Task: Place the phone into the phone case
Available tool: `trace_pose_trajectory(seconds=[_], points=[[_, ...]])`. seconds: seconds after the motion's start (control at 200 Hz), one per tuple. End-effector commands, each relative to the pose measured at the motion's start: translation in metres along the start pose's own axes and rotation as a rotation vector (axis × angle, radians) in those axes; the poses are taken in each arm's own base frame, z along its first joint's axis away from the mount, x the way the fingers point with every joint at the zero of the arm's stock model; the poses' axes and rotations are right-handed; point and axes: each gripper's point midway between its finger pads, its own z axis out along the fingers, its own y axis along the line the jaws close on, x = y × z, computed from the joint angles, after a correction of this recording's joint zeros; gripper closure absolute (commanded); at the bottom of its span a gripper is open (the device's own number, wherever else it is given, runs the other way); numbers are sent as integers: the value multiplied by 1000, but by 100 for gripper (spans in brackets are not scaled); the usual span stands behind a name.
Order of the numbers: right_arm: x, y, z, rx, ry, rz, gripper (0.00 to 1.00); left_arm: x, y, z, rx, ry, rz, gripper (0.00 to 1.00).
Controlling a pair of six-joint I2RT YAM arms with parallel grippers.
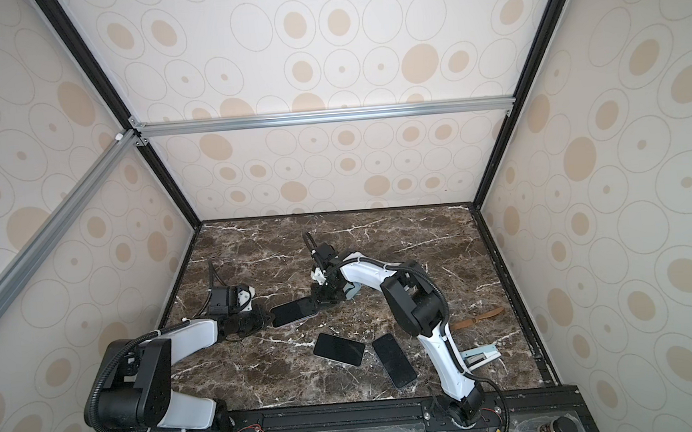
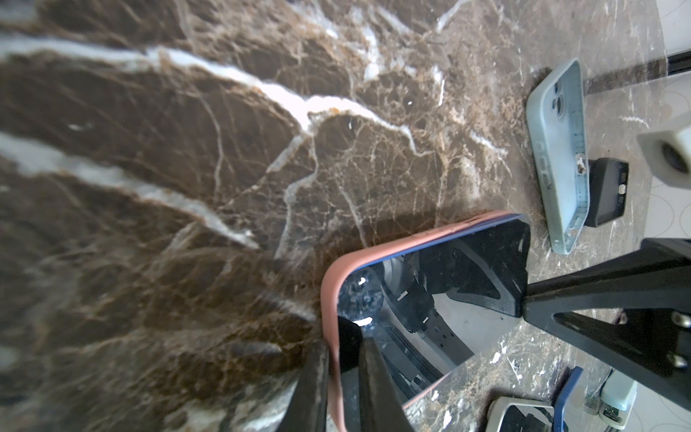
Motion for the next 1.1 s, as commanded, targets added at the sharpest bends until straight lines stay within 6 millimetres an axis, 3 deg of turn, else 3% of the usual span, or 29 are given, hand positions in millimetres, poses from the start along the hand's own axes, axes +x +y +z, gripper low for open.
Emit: trace_pose_trajectory(seconds=[0.0, 0.485, 0.83, 1.095], points=[[72, -83, 105, 244, 223, 34, 91, 21, 10, 10, -43, 80, 0, 84], [84, -100, 133, 266, 273, 63, 91, 26, 11, 12, -58, 97, 4, 84], [97, -87, 133, 289, 313, 23, 91, 30, 9, 14, -50, 107, 6, 84], [104, -96, 154, 290, 392, 62, 91, 31, 8, 14, -50, 109, 12, 85]])
